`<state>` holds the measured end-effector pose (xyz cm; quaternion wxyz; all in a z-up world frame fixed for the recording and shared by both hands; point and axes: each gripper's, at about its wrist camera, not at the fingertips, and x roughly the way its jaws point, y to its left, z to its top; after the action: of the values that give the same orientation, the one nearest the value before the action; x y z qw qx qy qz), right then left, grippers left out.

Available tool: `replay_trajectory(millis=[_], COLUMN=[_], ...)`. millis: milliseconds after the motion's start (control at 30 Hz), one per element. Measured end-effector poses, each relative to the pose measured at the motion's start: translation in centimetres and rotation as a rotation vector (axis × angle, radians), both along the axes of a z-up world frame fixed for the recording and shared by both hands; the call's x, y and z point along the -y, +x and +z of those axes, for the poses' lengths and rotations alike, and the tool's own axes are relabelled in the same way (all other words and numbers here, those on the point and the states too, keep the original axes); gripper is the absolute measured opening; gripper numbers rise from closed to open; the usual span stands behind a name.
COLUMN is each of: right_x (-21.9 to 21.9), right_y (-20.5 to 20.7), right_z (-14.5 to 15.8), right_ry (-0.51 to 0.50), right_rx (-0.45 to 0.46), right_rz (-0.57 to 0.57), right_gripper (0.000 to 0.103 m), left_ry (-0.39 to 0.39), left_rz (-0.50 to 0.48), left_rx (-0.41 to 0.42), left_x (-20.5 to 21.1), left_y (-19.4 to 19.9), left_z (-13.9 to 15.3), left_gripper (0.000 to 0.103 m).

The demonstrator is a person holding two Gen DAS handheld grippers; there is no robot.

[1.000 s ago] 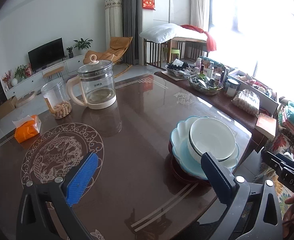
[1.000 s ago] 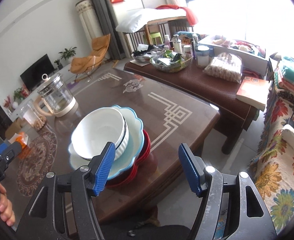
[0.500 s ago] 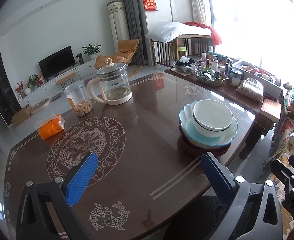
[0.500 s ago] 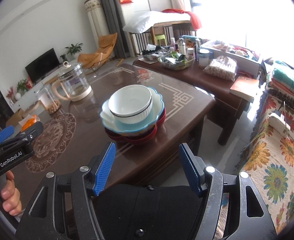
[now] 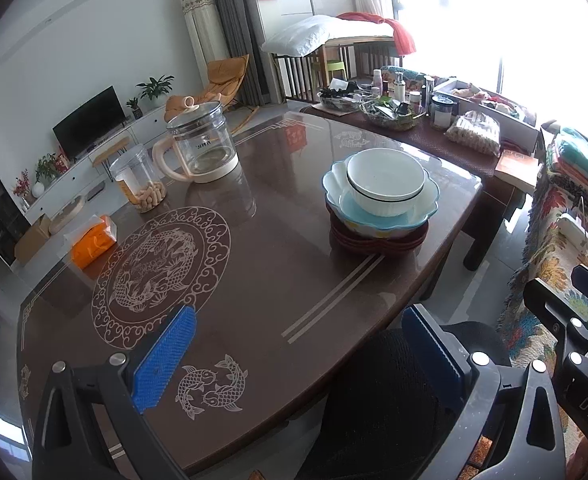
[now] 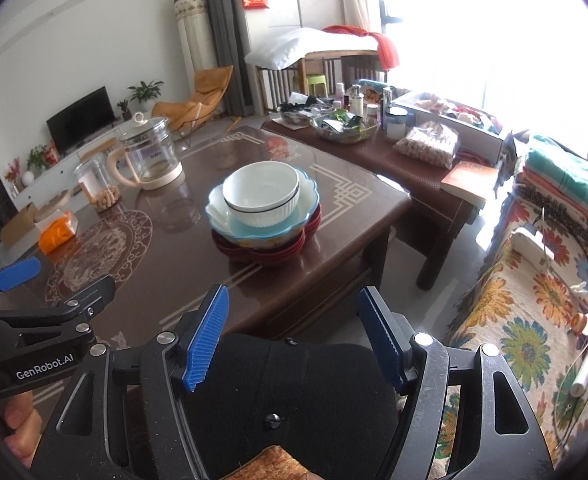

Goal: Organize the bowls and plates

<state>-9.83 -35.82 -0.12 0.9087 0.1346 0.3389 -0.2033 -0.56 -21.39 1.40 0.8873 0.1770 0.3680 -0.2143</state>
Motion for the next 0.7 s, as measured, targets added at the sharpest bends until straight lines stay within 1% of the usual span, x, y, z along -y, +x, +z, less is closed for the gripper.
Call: replay_trajectory(millis=[67, 200, 367, 533, 700], right_x=[0.0, -0.1, -0.4, -0.5, -0.5], right_y=[0.0, 0.0, -0.3, 0.1, 0.2], right_z=[-0.2, -0.7, -0.6, -0.9, -0.9], right_ry=[0.004, -0.003, -0.005, -0.018, -0.022], right_rx=[-0.009, -0.036, -0.038, -0.048, -0.046], right_rz=[-0.005, -0.011, -0.007, -0.007, -0.011], right_gripper=[0.073, 0.073, 0.073, 0.073, 0.073], left_ry=[-0.003, -0.009, -0.019, -0.009, -0.019], left_rz=[-0.005, 0.001, -0.002, -0.011, -0.009], left_rx=[-0.009, -0.055, -0.107, -0.119, -0.121], left_x=[-0.1, -0.5, -0.6, -0.2, -0.4], left_y=[-0.2, 0.0, 0.1, 0.2, 0.5], left_z=[-0.1, -0.6, -1.8, -2.5, -2.7], left_gripper=[0.102, 0.102, 0.102, 0.102, 0.102])
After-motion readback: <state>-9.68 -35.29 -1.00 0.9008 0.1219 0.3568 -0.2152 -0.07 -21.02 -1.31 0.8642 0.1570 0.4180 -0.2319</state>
